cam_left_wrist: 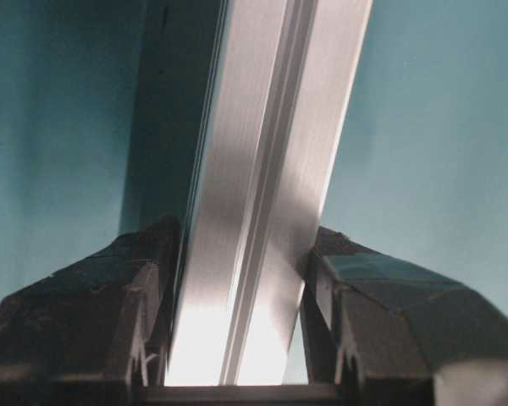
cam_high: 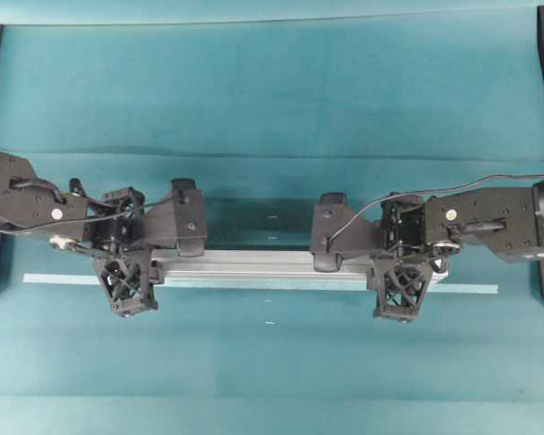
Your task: Lift the metal rail with both hands and move it towards you.
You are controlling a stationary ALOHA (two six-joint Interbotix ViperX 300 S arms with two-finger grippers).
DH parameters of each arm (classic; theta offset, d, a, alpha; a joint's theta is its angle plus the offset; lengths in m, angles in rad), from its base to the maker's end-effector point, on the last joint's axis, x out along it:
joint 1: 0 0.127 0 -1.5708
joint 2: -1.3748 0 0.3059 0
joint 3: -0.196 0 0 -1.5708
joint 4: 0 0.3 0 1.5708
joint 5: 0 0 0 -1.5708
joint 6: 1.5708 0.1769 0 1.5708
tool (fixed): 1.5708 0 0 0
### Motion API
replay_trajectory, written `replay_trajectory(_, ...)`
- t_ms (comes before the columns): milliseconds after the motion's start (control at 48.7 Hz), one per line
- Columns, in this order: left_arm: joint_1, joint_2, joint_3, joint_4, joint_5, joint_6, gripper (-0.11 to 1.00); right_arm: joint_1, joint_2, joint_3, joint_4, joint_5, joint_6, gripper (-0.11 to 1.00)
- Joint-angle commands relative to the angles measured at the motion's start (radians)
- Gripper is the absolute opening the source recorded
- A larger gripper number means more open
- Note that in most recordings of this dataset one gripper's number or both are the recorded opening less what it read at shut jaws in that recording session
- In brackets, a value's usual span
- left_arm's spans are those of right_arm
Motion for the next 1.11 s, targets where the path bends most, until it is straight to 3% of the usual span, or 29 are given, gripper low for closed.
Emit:
replay_trajectory(0,0.051,-0.006,-0.017,-0.005,-0.018,-0.038,0.32,-0.005,0.005,-0.020,0.006,-0.051,0.009,0.36)
replay_trajectory(596,0.049,-0.015,-0.011,-0.005,-0.025,-0.035,0.32,-0.011,0.005,-0.017,0.006,-0.049,0.011,0.37)
replay_trajectory(678,0.046,-0.015,-0.011,-0.005,-0.025,-0.037,0.32,-0.011,0.005,-0.017,0.008,-0.044,0.012,0.50)
replay_trajectory(740,0.043,-0.015,-0.011,-0.005,-0.023,-0.038,0.42,-0.009,0.003,-0.017,0.009,-0.043,0.017,0.66)
replay_trajectory(863,0.038,-0.015,-0.011,-0.005,-0.017,-0.043,0.74,-0.006,0.002,-0.012,0.009,-0.048,0.015,0.93)
replay_trajectory(966,0.037,-0.017,-0.012,-0.005,-0.017,-0.038,0.89,-0.005,0.000,-0.009,0.009,-0.051,0.017,0.98)
replay_trajectory(1089,0.037,-0.023,-0.006,-0.005,-0.017,-0.037,0.88,0.003,0.002,-0.011,0.011,-0.051,0.018,0.98)
